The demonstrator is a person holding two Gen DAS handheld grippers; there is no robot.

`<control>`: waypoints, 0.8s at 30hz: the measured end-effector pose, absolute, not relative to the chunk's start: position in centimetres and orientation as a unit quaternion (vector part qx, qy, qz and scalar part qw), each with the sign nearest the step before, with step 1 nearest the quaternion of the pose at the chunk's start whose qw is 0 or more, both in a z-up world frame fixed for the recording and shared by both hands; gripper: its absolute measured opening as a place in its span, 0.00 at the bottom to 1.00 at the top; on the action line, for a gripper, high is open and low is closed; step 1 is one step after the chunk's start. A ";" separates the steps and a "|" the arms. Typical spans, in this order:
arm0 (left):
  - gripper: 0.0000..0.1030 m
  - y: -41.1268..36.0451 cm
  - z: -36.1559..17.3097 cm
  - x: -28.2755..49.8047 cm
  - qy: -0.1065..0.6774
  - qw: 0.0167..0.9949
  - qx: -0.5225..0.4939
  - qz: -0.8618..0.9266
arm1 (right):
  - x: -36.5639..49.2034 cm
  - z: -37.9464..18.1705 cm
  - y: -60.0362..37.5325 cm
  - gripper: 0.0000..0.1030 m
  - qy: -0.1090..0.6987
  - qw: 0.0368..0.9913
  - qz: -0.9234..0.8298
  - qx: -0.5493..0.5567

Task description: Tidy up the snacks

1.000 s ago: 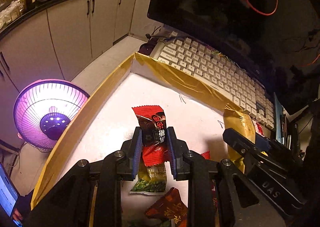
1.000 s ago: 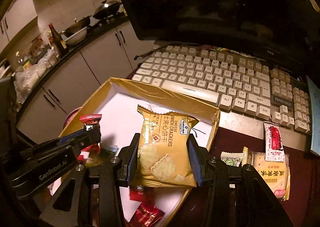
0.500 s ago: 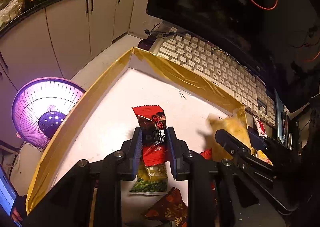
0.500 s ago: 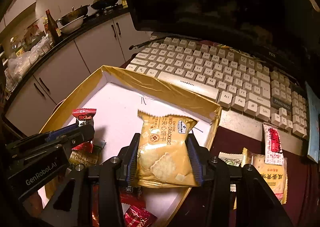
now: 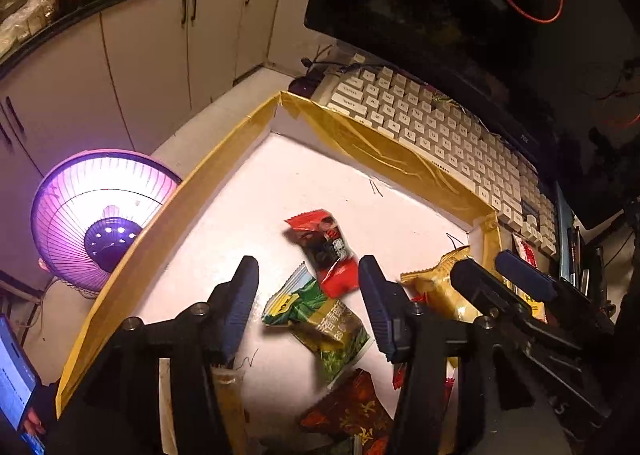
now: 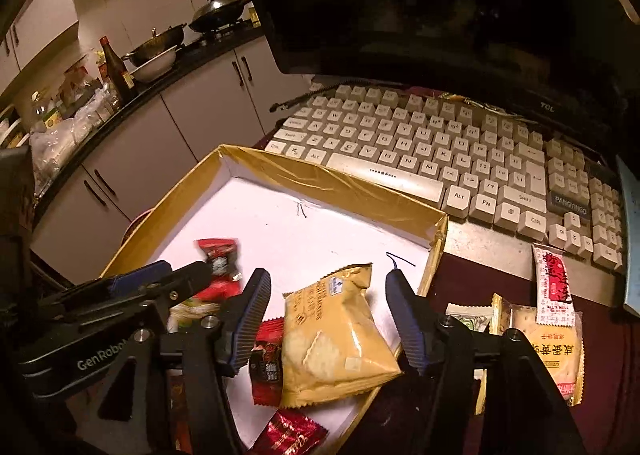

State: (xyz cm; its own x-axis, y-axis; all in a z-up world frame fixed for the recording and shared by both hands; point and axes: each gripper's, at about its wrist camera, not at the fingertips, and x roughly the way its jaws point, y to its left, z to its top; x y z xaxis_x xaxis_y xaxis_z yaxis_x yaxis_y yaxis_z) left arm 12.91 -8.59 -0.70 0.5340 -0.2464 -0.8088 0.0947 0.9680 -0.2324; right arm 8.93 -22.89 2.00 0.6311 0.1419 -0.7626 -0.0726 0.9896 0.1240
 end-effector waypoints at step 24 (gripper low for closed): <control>0.66 -13.1 5.1 -0.5 0.375 0.908 -0.080 -0.170 | -5.2 0.8 -35.8 0.70 0.392 0.897 0.011 0.205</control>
